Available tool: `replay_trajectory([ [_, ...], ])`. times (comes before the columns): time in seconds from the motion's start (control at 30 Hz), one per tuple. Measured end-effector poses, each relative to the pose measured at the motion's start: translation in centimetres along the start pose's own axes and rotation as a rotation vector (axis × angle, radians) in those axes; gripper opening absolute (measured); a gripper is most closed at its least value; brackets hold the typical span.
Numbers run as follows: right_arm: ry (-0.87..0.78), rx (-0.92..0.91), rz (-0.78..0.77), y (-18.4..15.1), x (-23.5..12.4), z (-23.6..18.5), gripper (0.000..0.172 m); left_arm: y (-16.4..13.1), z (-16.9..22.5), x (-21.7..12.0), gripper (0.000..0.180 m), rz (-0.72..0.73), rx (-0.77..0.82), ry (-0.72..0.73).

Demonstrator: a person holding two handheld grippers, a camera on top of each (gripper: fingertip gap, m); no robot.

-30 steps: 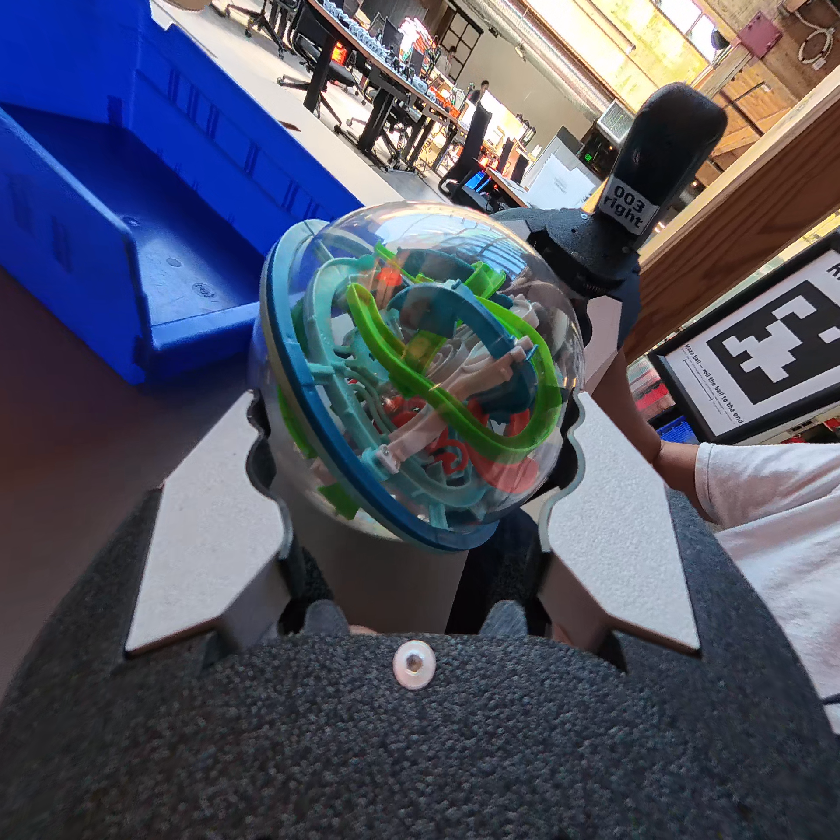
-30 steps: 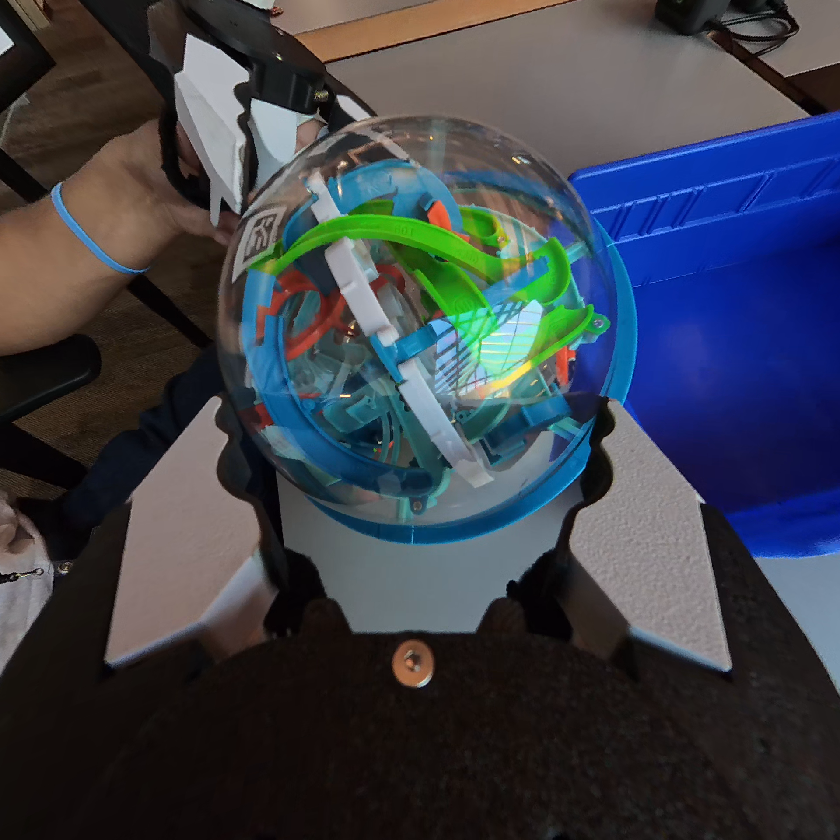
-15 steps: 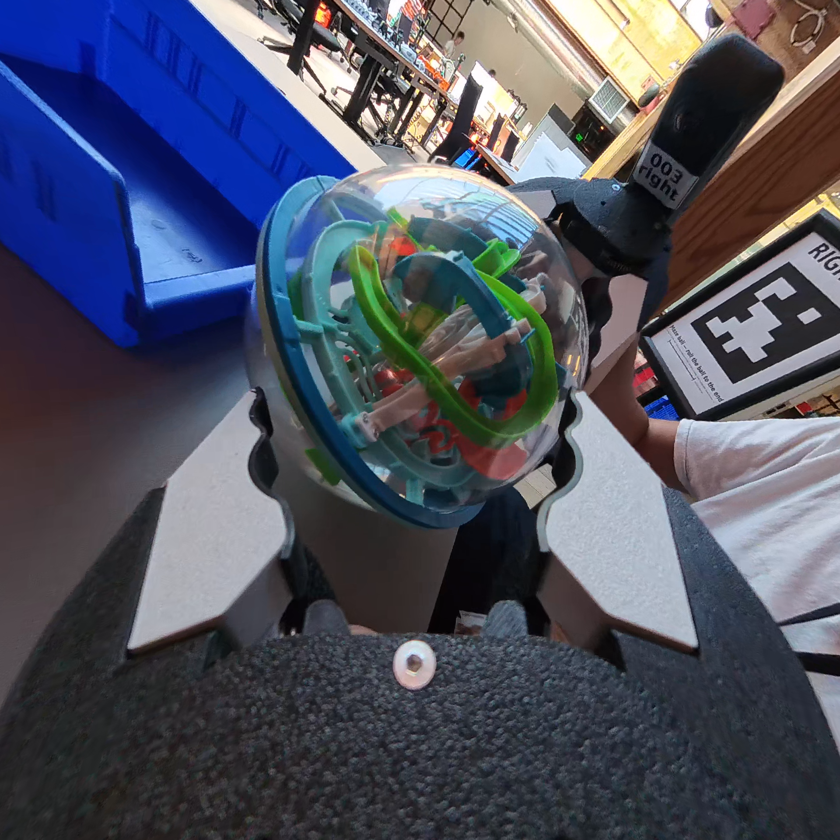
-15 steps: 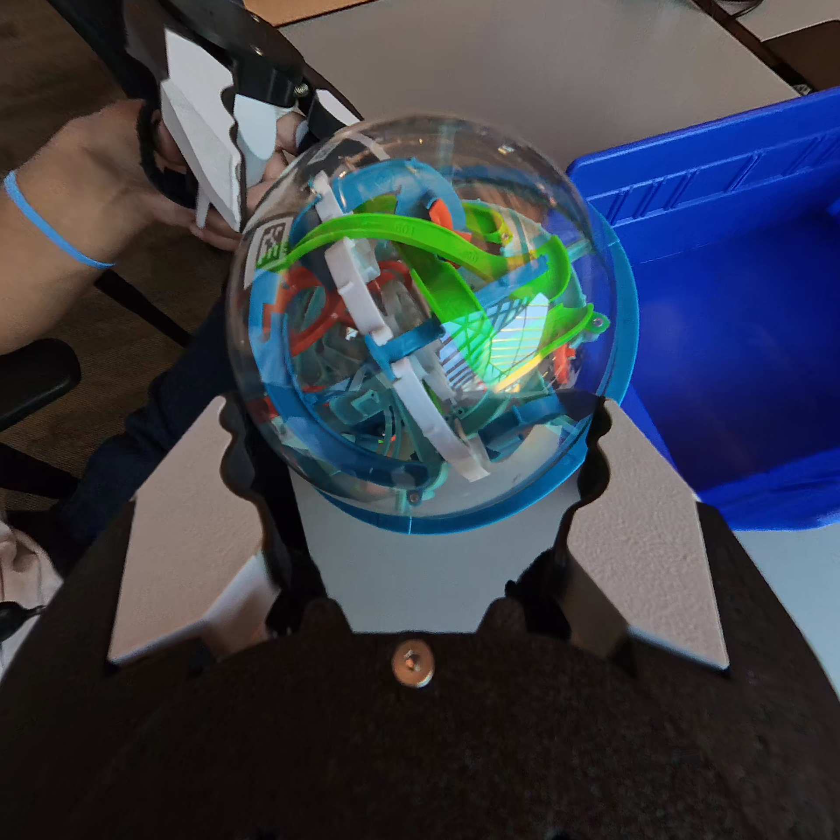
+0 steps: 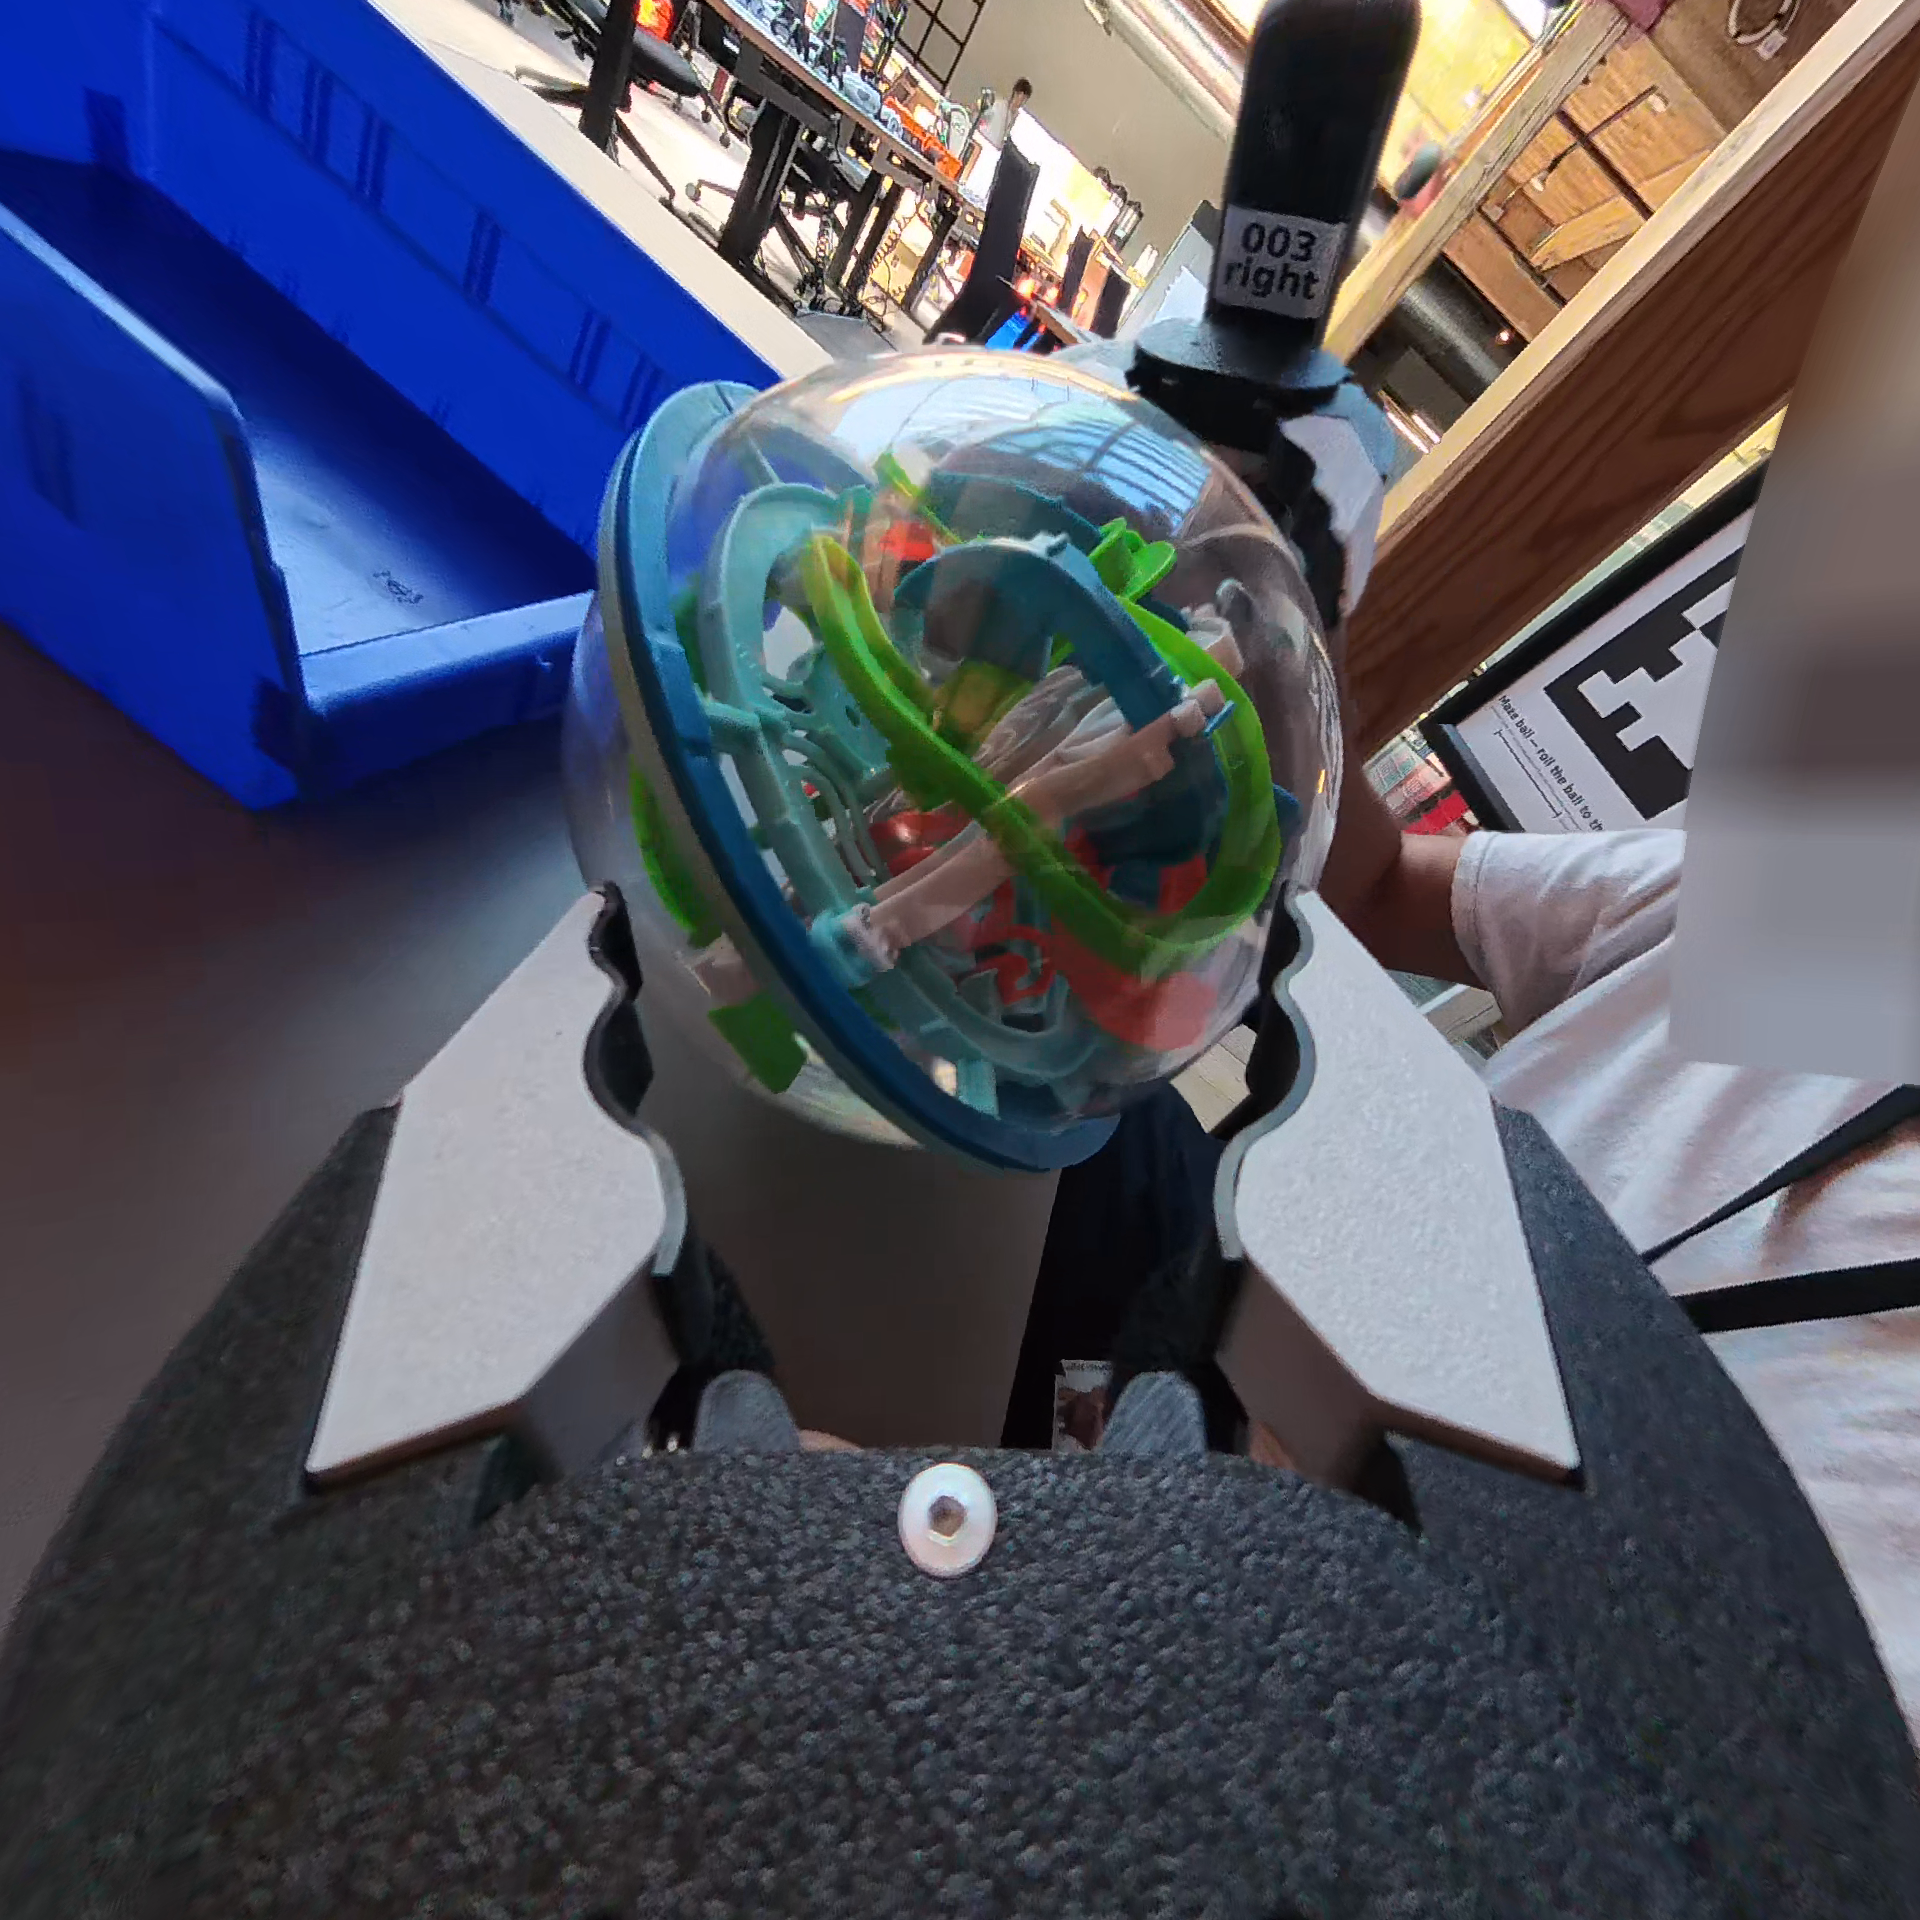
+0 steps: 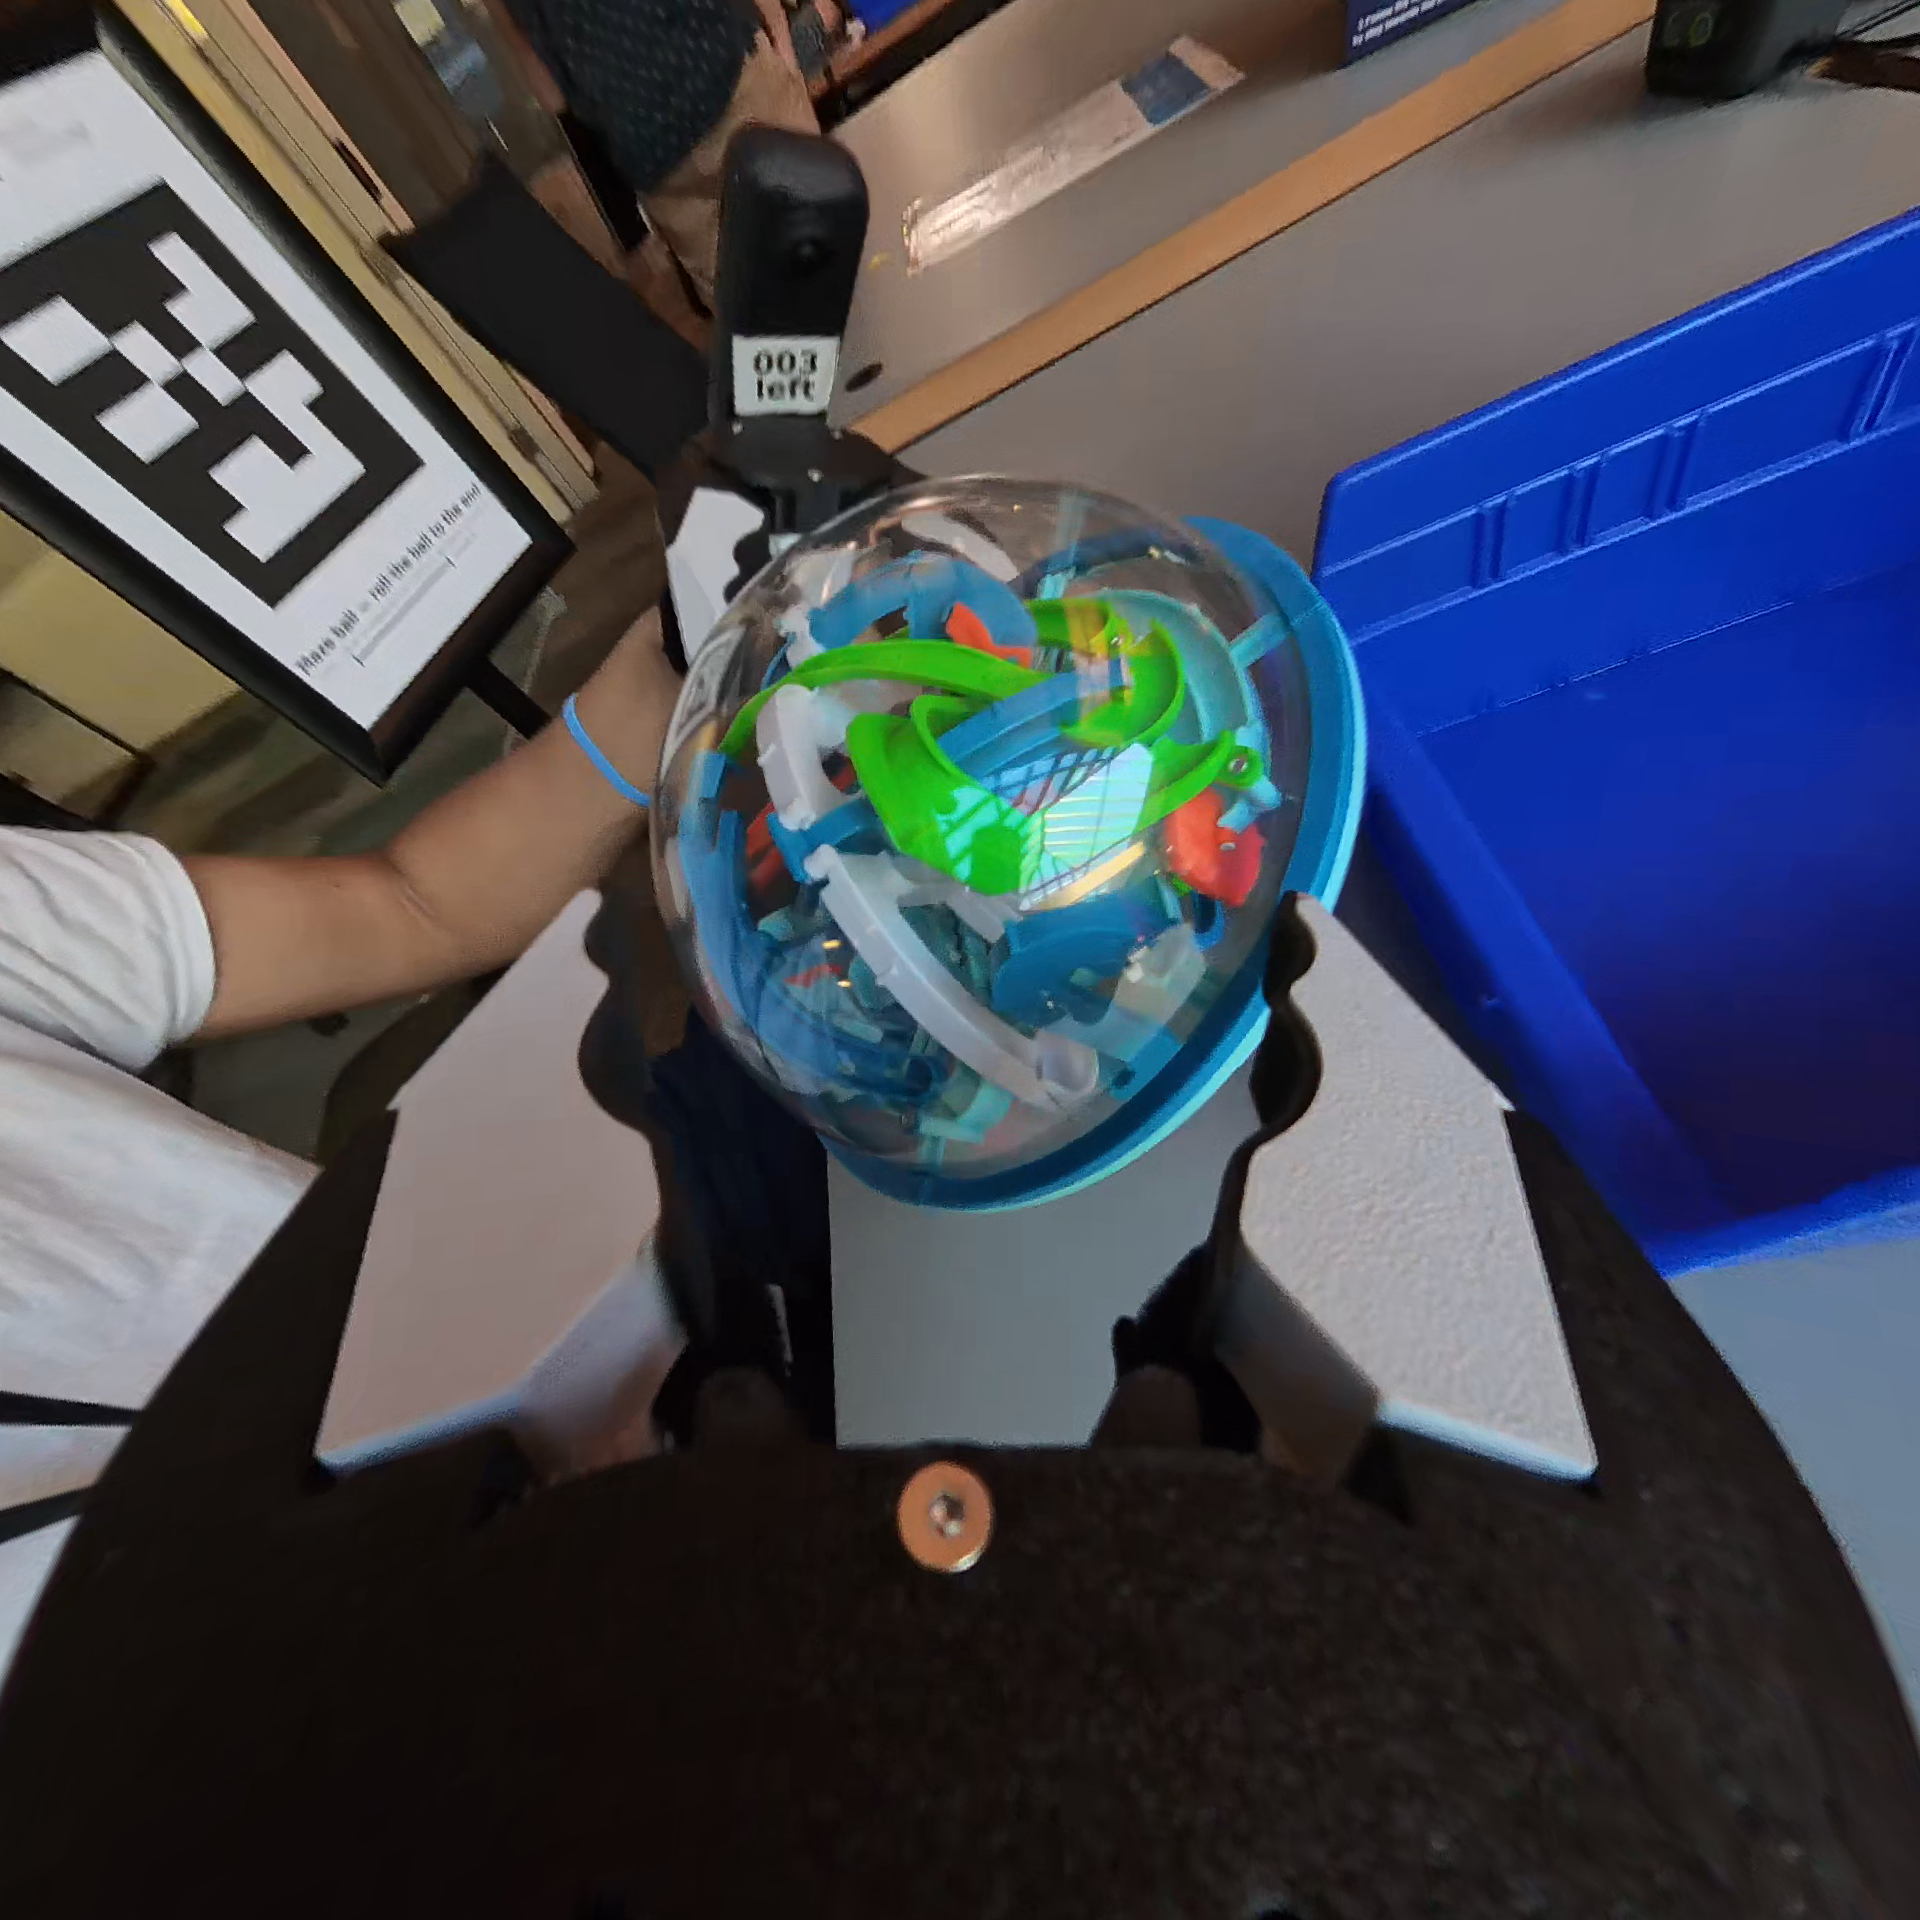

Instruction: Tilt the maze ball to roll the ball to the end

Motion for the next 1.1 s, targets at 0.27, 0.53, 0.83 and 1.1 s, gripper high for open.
replay_trajectory([
  [0.27,0.051,0.021,0.045,-0.5,0.5,1.7,0.12,-1.1,0.3,0.9,0.118,-0.043,-0.027,-0.034],
  [0.53,0.044,-0.048,0.023,-0.3,0.5,1.1,0.121,-1.9,0.6,1.8,0.127,-0.056,0.004,-0.057],
  [0.83,0.036,-0.114,0.014,0.2,1.0,0.3,0.119,-3.1,0.6,1.8,0.127,-0.07,0.008,-0.089],
  [1.1,0.03,-0.149,-0.024,0.7,1.7,-0.2,0.118,-2.5,0.2,1.0,0.137,-0.068,0.05,-0.036],
])
Point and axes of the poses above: each gripper's, where its closed fingertips meet, x out along the fingers, y out of its top, z = x × y across the jaws, the point moved 6 cm from there along -x, back along the fingers, and after that the axes turned 10 degrees about y, right-handed, at the moved point
